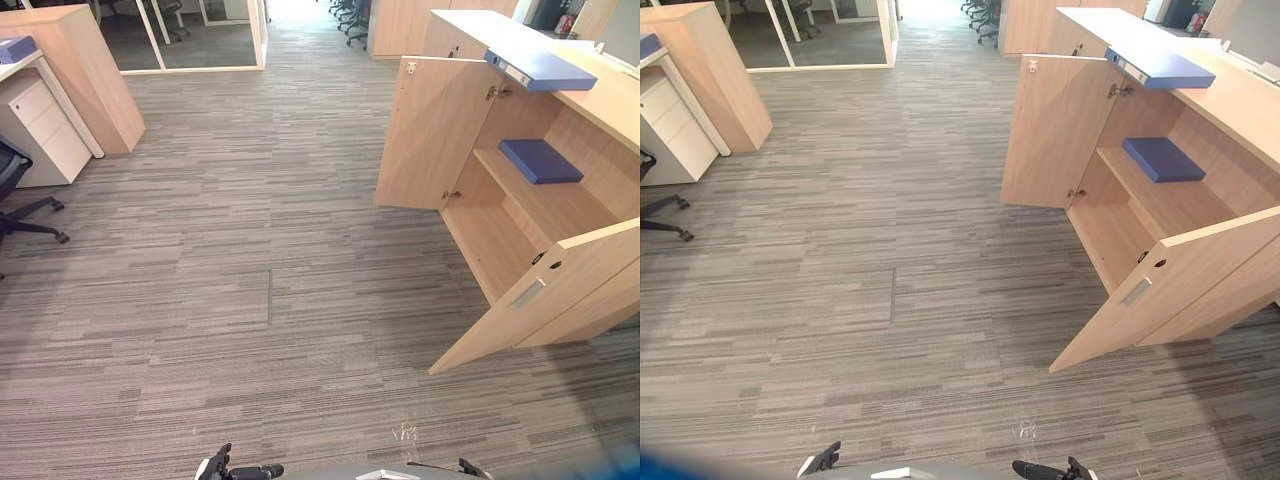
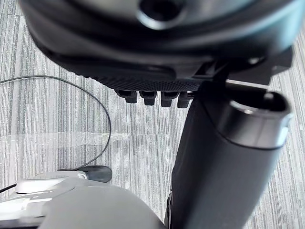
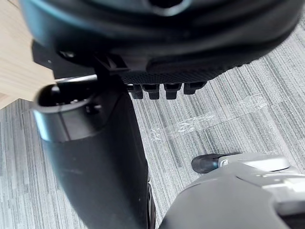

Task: Walk over to the cabinet, pick up the folder, carry it to the office cabinet, place the folder inside the office cabinet, then close the office cabinet door

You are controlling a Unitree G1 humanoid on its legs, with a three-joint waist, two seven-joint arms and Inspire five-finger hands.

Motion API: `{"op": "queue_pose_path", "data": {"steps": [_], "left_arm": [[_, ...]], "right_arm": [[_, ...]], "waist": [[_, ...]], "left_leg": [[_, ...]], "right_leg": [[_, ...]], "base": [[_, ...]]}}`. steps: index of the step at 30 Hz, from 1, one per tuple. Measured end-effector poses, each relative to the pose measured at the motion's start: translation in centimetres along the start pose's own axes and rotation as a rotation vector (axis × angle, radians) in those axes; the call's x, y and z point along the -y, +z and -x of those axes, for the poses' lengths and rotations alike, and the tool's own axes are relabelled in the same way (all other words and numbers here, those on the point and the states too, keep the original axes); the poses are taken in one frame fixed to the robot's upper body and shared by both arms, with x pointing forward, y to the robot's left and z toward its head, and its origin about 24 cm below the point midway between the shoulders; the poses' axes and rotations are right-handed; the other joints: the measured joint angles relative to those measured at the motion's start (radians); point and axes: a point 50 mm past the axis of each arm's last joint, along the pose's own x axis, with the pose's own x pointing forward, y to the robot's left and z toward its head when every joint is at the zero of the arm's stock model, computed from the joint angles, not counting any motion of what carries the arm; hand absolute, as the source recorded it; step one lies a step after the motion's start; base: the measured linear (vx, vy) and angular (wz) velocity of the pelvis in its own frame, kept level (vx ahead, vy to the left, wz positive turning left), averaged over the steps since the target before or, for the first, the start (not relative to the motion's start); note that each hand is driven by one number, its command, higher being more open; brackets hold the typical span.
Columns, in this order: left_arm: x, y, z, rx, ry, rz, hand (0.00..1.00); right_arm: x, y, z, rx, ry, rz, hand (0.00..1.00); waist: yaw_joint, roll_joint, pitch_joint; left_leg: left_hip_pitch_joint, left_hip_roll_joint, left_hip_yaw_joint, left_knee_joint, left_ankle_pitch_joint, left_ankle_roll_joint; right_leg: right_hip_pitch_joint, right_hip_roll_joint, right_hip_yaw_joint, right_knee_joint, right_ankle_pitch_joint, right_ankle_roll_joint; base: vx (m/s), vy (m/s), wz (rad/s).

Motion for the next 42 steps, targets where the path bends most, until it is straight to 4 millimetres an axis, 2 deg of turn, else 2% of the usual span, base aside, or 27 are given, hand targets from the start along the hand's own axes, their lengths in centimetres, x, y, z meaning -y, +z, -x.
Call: {"op": "queue_pose_path", "data": {"steps": [10,11,12,13,15,16,17,18,20,22,23,24,25,26,27,28,29,30,32,33,34,36,37,38,40,41,42], "left_arm": [[-0.2,0.4,-0.1,0.009,0.022,0.014,1.0],[-0.4,0.4,-0.1,0.008,0.038,0.049,1.0],[-0.6,0.7,-0.2,0.015,0.056,0.087,1.0],[-0.6,1.0,-0.2,0.025,0.065,0.108,1.0],[-0.4,1.7,-0.2,0.059,0.086,0.178,1.0],[-0.5,2.0,-0.2,0.075,0.099,0.225,1.0],[-0.7,2.6,-0.2,0.102,0.114,0.268,1.0],[-0.3,3.0,-0.1,0.13,0.109,0.289,1.0],[0.0,3.3,-0.1,0.147,0.108,0.29,1.0],[0.1,3.4,-0.1,0.148,0.116,0.31,1.0],[0.1,3.4,-0.1,0.147,0.115,0.31,1.0],[0.2,3.5,-0.1,0.15,0.11,0.307,1.0],[0.4,3.5,-0.1,0.15,0.106,0.309,1.0],[0.4,3.4,-0.1,0.147,0.11,0.309,1.0],[0.3,3.1,-0.1,0.135,0.128,0.311,1.0],[0.4,2.9,-0.1,0.122,0.13,0.305,1.0],[0.0,2.7,-0.2,0.111,0.142,0.277,1.0],[-0.5,2.6,-0.2,0.105,0.16,0.267,1.0],[-1.3,1.9,-0.2,0.072,0.174,0.247,1.0],[-1.5,1.6,-0.2,0.059,0.177,0.243,1.0],[-1.6,1.3,-0.1,0.045,0.177,0.239,1.0],[-1.8,1.1,-0.1,0.043,0.165,0.228,1.0],[-1.9,1.1,-0.1,0.044,0.166,0.228,1.0],[-1.8,1.0,-0.1,0.035,0.164,0.23,1.0],[-1.5,0.8,-0.1,0.023,0.15,0.221,1.0],[-1.5,1.1,-0.2,0.024,0.149,0.224,1.0],[-1.1,1.3,-0.3,0.02,0.142,0.226,1.0]], "right_arm": [[0.3,0.2,-0.1,-0.008,-0.021,-0.068,1.0],[0.1,0.5,-0.2,-0.013,-0.016,-0.074,1.0],[-0.5,1.2,-0.3,0.001,0.001,-0.086,1.0],[-0.7,1.8,-0.3,0.015,0.008,-0.09,1.0],[-0.8,3.0,-0.4,0.061,0.006,-0.088,1.0],[-0.8,3.1,-0.4,0.069,-0.002,-0.088,1.0],[-0.6,3.3,-0.4,0.071,-0.012,-0.086,1.0],[-0.3,3.4,-0.4,0.071,-0.021,-0.084,1.0],[-0.4,4.0,-0.5,0.08,-0.011,-0.105,1.0],[-1.5,5.2,-0.5,0.108,0.009,-0.124,1.0],[-1.5,5.2,-0.5,0.106,0.009,-0.131,1.0],[-1.6,5.1,-0.6,0.092,0.01,-0.135,1.0],[-1.9,5.0,-0.6,0.081,0.018,-0.133,1.0],[-1.9,5.0,-0.6,0.08,0.018,-0.133,1.0],[-2.0,4.5,-0.5,0.067,0.005,-0.136,1.0],[-2.0,4.0,-0.5,0.054,-0.002,-0.139,1.0],[-2.0,3.3,-0.5,0.026,-0.013,-0.152,1.0],[-2.4,2.9,-0.4,0.011,-0.008,-0.194,1.0],[-3.0,2.1,-0.3,-0.012,0.006,-0.224,1.0],[-3.0,1.8,-0.2,-0.021,0.007,-0.227,1.0],[-3.0,1.8,-0.2,-0.018,0.011,-0.225,1.0],[-2.6,2.4,-0.2,0.025,0.005,-0.22,1.0],[-2.6,2.8,-0.2,0.039,0.004,-0.22,1.0],[-2.4,3.3,-0.3,0.065,-0.002,-0.212,1.0],[-2.5,3.8,-0.2,0.097,0.003,-0.186,1.0],[-2.7,4.1,-0.2,0.109,0.009,-0.197,1.0],[-2.7,4.7,-0.2,0.127,0.01,-0.209,1.0]], "waist": [[0.0,-0.005,0.023],[0.001,-0.009,0.029],[0.004,-0.008,0.046],[0.005,-0.01,0.057],[0.015,0.002,0.093],[0.023,0.004,0.1],[0.032,0.005,0.106],[0.055,0.008,0.105],[0.058,0.021,0.104],[0.056,0.025,0.102],[0.056,0.026,0.102],[0.057,0.027,0.101],[0.059,0.033,0.097],[0.059,0.038,0.095],[0.059,0.045,0.09],[0.059,0.041,0.085],[0.058,0.02,0.068],[0.055,-0.002,0.043],[0.053,-0.045,0.029],[0.053,-0.053,0.023],[0.053,-0.061,0.018],[0.03,-0.065,0.013],[0.022,-0.069,0.015],[0.011,-0.062,0.017],[-0.002,-0.046,0.012],[-0.002,-0.045,0.026],[-0.005,-0.032,0.046]], "left_leg": [[-0.001,0.0,0.009,-0.002,0.0,0.0],[-0.01,0.003,0.017,0.014,-0.009,-0.012],[-0.057,0.008,0.029,0.097,-0.048,-0.032],[-0.083,0.017,0.038,0.156,-0.075,-0.033],[-0.189,0.069,0.109,0.426,-0.159,-0.055],[-0.262,0.101,0.15,0.598,-0.161,-0.056],[-0.328,0.133,0.18,0.739,-0.169,-0.038],[-0.38,0.16,0.192,0.809,-0.203,-0.028],[-0.408,0.18,0.192,0.789,-0.207,-0.024],[-0.456,0.184,0.176,0.594,-0.177,-0.033],[-0.461,0.18,0.172,0.565,-0.166,-0.035],[-0.47,0.166,0.154,0.47,-0.126,-0.048],[-0.473,0.157,0.136,0.294,-0.044,-0.063],[-0.472,0.158,0.125,0.233,-0.014,-0.071],[-0.469,0.164,0.122,0.173,0.055,-0.097],[-0.457,0.152,0.132,0.19,0.121,-0.104],[-0.452,0.123,0.149,0.228,0.164,-0.084],[-0.453,0.096,0.163,0.275,0.125,-0.035],[-0.371,0.047,0.21,0.306,0.066,0.024],[-0.34,0.029,0.217,0.305,0.048,0.036],[-0.29,0.004,0.217,0.294,0.025,0.046],[-0.177,-0.059,0.218,0.235,-0.033,0.063],[-0.15,-0.071,0.213,0.224,-0.04,0.066],[-0.104,-0.074,0.205,0.19,-0.045,0.067],[-0.056,-0.062,0.204,0.137,-0.044,0.067],[-0.027,-0.059,0.208,0.114,-0.044,0.066],[0.002,-0.039,0.214,0.109,-0.051,0.054]], "right_leg": [[-0.003,0.0,0.0,0.0,0.002,0.003],[-0.004,0.001,0.002,0.003,-0.002,-0.004],[-0.032,0.0,0.002,0.041,-0.02,-0.026],[-0.044,0.004,0.002,0.069,-0.032,-0.041],[-0.065,0.017,-0.028,0.152,-0.094,-0.069],[-0.061,0.018,-0.038,0.168,-0.11,-0.078],[-0.051,0.02,-0.035,0.186,-0.124,-0.084],[-0.047,0.018,-0.024,0.215,-0.146,-0.083],[-0.034,0.009,-0.018,0.226,-0.161,-0.075],[-0.023,-0.047,0.014,0.25,-0.203,-0.049],[-0.021,-0.055,0.015,0.25,-0.207,-0.046],[-0.016,-0.08,0.018,0.251,-0.222,-0.029],[-0.006,-0.117,0.037,0.253,-0.251,0.002],[0.004,-0.127,0.044,0.252,-0.264,0.015],[0.034,-0.152,0.053,0.244,-0.291,0.046],[0.059,-0.174,0.052,0.232,-0.3,0.055],[0.084,-0.212,0.06,0.22,-0.295,0.042],[0.074,-0.243,0.068,0.254,-0.257,0.024],[0.048,-0.31,0.103,0.418,-0.207,0.058],[0.031,-0.328,0.106,0.494,-0.185,0.051],[-0.012,-0.355,0.104,0.617,-0.139,0.019],[-0.142,-0.463,0.027,0.958,0.04,-0.113],[-0.179,-0.487,-0.011,1.047,0.035,-0.115],[-0.228,-0.495,-0.084,1.152,-0.002,-0.123],[-0.301,-0.464,-0.19,1.183,-0.084,-0.092],[-0.341,-0.421,-0.231,1.158,-0.161,-0.066],[-0.347,-0.349,-0.264,1.042,-0.223,-0.02]], "base": [[0.0,-0.001,-0.01],[-0.04,-0.015,-0.15],[-0.04,-0.02,-0.18],[-0.06,-0.026,-0.17],[-0.11,-0.024,0.0],[-0.1,-0.034,0.08],[-0.02,-0.046,-0.04],[0.05,-0.042,-0.15],[0.12,0.014,-0.16],[0.23,0.138,-0.23],[0.27,0.201,-0.11],[0.25,0.224,-0.12],[0.33,0.294,-0.18],[0.47,0.427,-0.33],[0.43,0.392,-0.24],[0.56,0.5,-0.32],[0.49,0.424,-0.35],[0.49,0.415,-0.4],[0.43,0.337,-0.42],[0.48,0.343,-0.46],[0.47,0.329,-0.37],[0.48,0.347,-0.09],[0.39,0.252,0.14],[0.4,0.216,0.07],[0.35,0.144,-0.08],[0.31,0.016,-0.24],[0.37,0.0,-0.24]]}}
